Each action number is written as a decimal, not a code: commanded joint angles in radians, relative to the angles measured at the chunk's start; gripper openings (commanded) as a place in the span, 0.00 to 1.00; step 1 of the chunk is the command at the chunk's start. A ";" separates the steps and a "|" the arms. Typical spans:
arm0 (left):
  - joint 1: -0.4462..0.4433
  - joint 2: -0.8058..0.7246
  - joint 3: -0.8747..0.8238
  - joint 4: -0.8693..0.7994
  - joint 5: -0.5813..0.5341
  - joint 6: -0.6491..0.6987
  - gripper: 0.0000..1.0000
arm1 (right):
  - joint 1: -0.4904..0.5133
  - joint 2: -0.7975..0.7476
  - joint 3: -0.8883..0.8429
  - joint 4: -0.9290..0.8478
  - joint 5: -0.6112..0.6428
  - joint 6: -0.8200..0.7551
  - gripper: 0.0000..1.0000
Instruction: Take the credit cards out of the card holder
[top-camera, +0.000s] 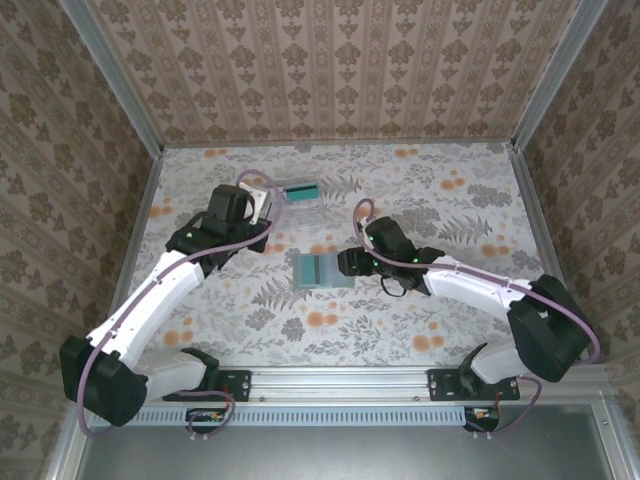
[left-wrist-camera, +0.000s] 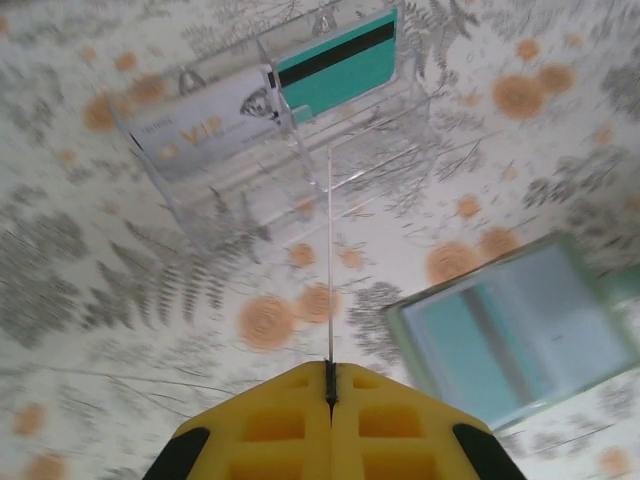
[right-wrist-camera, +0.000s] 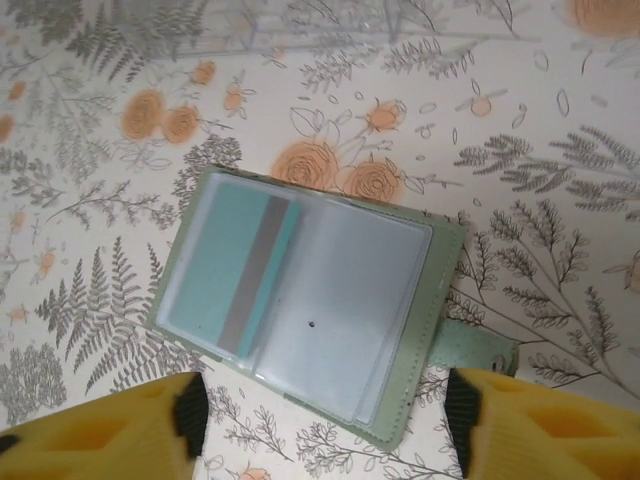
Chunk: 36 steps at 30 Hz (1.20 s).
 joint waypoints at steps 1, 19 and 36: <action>-0.009 0.030 0.054 0.018 -0.072 0.344 0.00 | -0.002 -0.086 -0.035 0.003 0.025 -0.007 0.76; 0.083 0.254 0.054 0.264 -0.004 1.023 0.00 | -0.012 -0.168 -0.077 0.008 0.080 0.014 1.00; 0.123 0.428 0.141 0.272 0.018 1.124 0.00 | -0.023 -0.157 -0.083 0.011 0.088 0.023 1.00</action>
